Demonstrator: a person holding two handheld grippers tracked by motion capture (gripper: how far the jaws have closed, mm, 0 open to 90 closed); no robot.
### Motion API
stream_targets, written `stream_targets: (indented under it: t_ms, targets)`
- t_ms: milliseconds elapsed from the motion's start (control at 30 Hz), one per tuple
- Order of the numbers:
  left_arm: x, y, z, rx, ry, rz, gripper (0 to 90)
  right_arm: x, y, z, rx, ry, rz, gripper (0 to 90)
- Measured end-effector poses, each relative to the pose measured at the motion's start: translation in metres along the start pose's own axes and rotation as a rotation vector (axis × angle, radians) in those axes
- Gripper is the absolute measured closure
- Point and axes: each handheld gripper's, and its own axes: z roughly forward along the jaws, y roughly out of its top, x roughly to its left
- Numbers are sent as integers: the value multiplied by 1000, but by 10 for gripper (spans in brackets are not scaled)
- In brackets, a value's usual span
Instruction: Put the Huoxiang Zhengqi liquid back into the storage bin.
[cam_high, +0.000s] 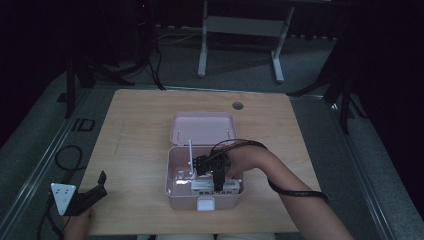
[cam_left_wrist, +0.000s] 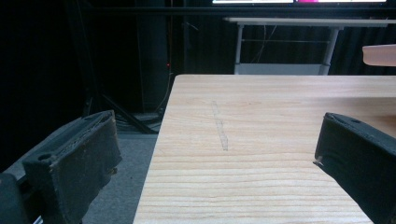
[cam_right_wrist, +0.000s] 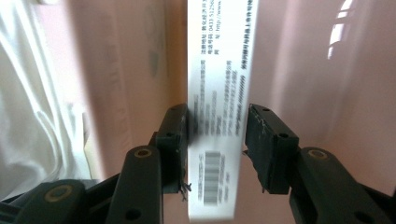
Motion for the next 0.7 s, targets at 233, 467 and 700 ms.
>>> stream_targets:
  t_ms: [233,467,700]
  targets:
    - [0,0,0,-1,1,1,4,2,-9,-31,-41,-36,7,585]
    - [0,0,0,-1,2,1,4,2,-35,-57,-91,-62,51,579]
    - [0,0,0,1,1,1,4,-4,-72,-69,-160,-91,102,564]
